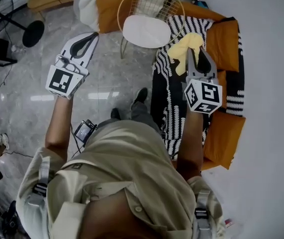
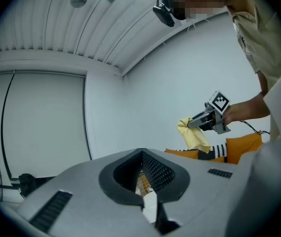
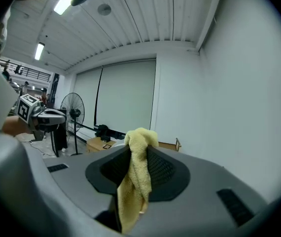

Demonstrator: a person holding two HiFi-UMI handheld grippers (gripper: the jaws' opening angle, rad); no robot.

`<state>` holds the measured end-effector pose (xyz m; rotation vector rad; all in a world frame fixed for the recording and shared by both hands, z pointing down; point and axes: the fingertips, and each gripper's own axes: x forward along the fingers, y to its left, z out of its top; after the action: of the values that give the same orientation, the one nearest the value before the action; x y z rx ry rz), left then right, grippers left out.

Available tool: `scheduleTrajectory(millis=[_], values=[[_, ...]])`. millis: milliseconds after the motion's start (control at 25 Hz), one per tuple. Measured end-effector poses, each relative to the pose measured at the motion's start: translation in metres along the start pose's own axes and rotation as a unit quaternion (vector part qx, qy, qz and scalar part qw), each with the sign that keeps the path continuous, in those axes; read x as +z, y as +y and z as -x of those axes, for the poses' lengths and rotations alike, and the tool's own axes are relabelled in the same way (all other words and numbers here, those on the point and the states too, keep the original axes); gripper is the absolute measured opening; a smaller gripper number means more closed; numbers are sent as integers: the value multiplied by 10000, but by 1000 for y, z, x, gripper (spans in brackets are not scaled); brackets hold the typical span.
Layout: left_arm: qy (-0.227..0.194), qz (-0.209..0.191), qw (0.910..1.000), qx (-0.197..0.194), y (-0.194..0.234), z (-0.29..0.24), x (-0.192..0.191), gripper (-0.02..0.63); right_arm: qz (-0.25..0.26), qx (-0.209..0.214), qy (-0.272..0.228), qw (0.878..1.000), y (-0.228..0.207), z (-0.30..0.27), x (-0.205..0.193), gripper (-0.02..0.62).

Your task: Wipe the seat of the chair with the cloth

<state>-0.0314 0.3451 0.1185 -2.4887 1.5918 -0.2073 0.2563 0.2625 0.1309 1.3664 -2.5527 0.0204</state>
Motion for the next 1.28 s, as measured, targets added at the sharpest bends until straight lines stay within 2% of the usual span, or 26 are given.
scheduleTrajectory(millis=[160,360,560,680,1080,1280], values=[[427,27,9988,218,4,-30,-5,17,-80,259,-11,9996,-28,-43,-7,106],[748,108,9958,510,15,-69,-4,17,-185,569,49,9982,-61,-97,-10,106],[854,105,9939,689,19,-101,-4,16,-217,797,21,9966,-85,-132,-9,106],[756,-18,9944,735,19,-121,-3,17,-239,884,-11,9958,-100,-145,-12,106],[974,106,9930,653,18,-160,-12,17,-337,904,121,9953,-126,-172,-25,104],[967,178,9944,399,37,-182,-25,16,-368,699,223,9966,-129,-184,-28,106]])
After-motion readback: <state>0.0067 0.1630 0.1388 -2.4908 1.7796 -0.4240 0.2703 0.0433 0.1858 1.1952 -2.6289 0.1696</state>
